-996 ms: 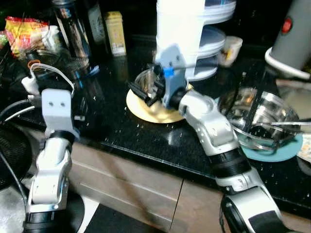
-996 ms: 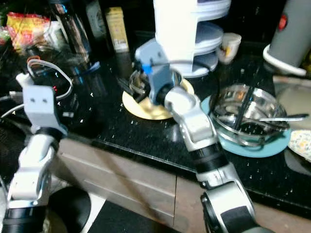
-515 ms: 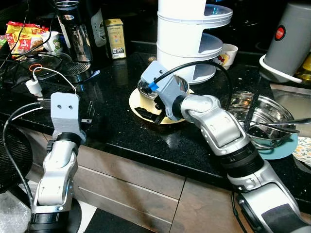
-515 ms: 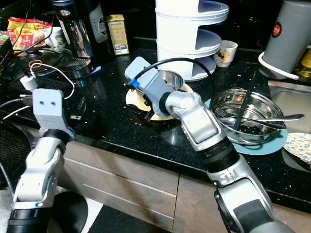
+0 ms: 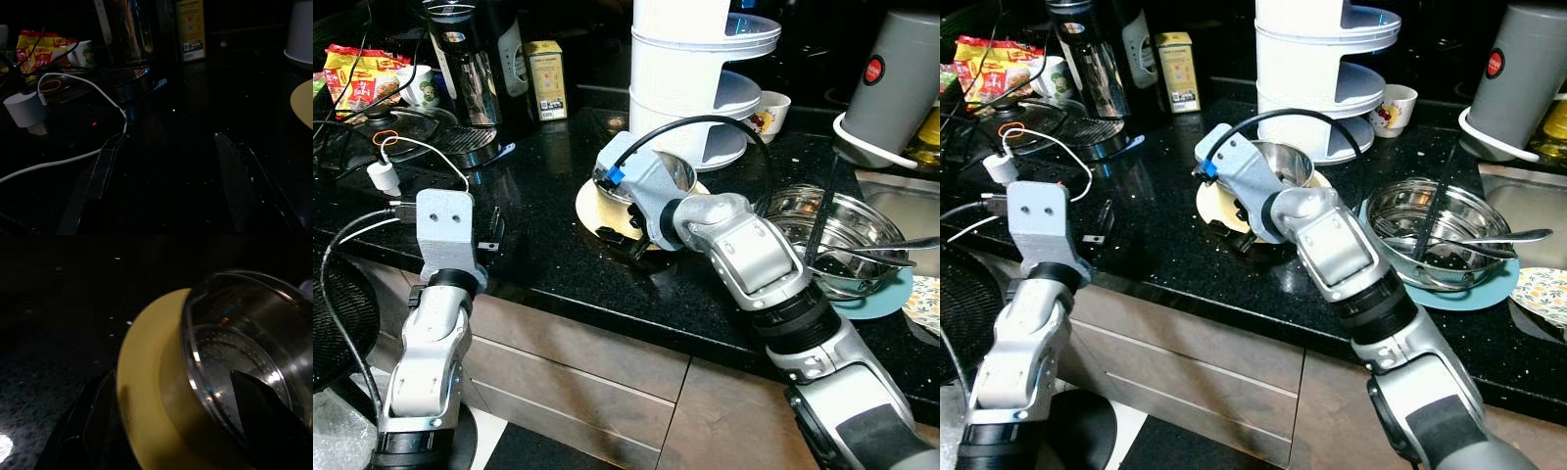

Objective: Kitchen organization

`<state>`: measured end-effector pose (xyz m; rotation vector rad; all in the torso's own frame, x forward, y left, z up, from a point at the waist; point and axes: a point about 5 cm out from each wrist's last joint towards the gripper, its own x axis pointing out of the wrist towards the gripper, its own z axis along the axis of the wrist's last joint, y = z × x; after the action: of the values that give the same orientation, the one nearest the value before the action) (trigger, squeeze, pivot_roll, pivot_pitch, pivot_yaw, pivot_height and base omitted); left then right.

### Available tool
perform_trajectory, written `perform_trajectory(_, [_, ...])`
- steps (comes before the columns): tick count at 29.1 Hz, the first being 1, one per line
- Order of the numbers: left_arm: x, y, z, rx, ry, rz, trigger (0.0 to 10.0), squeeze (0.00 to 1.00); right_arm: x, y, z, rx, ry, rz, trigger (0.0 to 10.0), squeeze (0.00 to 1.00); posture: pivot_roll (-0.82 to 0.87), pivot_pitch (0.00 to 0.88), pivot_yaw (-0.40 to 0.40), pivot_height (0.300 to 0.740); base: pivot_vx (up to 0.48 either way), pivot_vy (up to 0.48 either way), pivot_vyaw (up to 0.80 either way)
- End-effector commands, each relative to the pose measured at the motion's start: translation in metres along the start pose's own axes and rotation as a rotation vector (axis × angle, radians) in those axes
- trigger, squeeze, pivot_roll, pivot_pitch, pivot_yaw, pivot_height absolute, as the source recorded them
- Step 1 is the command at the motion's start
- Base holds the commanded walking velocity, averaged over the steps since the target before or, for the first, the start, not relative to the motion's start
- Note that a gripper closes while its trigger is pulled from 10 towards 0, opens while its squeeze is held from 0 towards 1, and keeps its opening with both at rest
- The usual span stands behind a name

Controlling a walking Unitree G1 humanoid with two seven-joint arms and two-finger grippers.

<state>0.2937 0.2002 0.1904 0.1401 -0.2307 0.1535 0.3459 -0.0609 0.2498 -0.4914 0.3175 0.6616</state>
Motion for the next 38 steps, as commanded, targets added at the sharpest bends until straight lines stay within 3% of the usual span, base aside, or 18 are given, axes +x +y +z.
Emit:
perform_trajectory(1, [0.0, 0.0, -0.004, -0.002, 0.021, 0.005, 10.0, 0.0, 0.001, -0.003, 0.002, 0.013, 0.013, -0.019, 10.0, 0.0, 0.04, 0.0, 0.008, 0.74, 0.0, 0.0, 0.0])
perform_trajectory(7, [-0.001, -0.001, -0.006, -0.005, 0.025, 0.01, 10.0, 0.0, 0.004, -0.004, -0.002, 0.004, 0.074, -0.032, 10.0, 0.0, 0.04, 0.0, 0.001, 0.74, 0.0, 0.0, 0.0])
perform_trajectory(8, [-0.002, -0.001, -0.006, -0.006, 0.026, 0.011, 10.0, 0.0, 0.003, -0.004, -0.003, -0.02, 0.089, -0.033, 8.5, 0.0, 0.04, 0.0, 0.0, 0.74, 0.0, 0.0, 0.0])
perform_trajectory(10, [-0.002, -0.001, -0.006, -0.007, 0.026, 0.011, 10.0, 0.0, 0.003, -0.005, -0.004, -0.031, 0.096, -0.033, 8.5, 0.0, 0.04, 0.0, -0.001, 0.74, 0.0, 0.0, 0.0])
perform_trajectory(12, [-0.002, -0.001, -0.006, -0.007, 0.027, 0.012, 10.0, 0.0, 0.003, -0.006, -0.006, -0.069, 0.113, -0.033, 0.0, 0.0, 0.03, 0.0, -0.002, 0.74, 0.0, 0.0, 0.0])
perform_trajectory(26, [-0.001, -0.002, -0.007, -0.008, 0.027, 0.012, 10.0, 0.0, 0.0, 0.002, -0.004, -0.166, 0.082, 0.028, 0.0, 0.0, 0.03, 0.0, -0.004, 0.74, 0.0, 0.0, 0.0])
perform_trajectory(29, [-0.001, -0.002, -0.007, -0.007, 0.027, 0.012, 10.0, 0.0, -0.002, 0.007, 0.006, -0.233, -0.004, 0.052, 0.0, 0.0, 0.03, 0.0, -0.004, 0.74, 0.0, 0.0, 0.0])
perform_trajectory(34, [0.0, -0.001, -0.006, -0.006, 0.026, 0.014, 10.0, 0.0, -0.006, 0.015, 0.021, -0.258, -0.135, 0.104, 0.0, 0.0, 0.03, 0.0, -0.003, 0.74, 0.0, 0.0, 0.0])
perform_trajectory(38, [0.0, -0.001, -0.006, -0.006, 0.026, 0.017, 10.0, 0.0, -0.013, 0.022, 0.038, -0.269, -0.3, 0.144, 0.0, 0.0, 0.03, 0.0, -0.003, 0.74, 0.0, 0.0, 0.0])
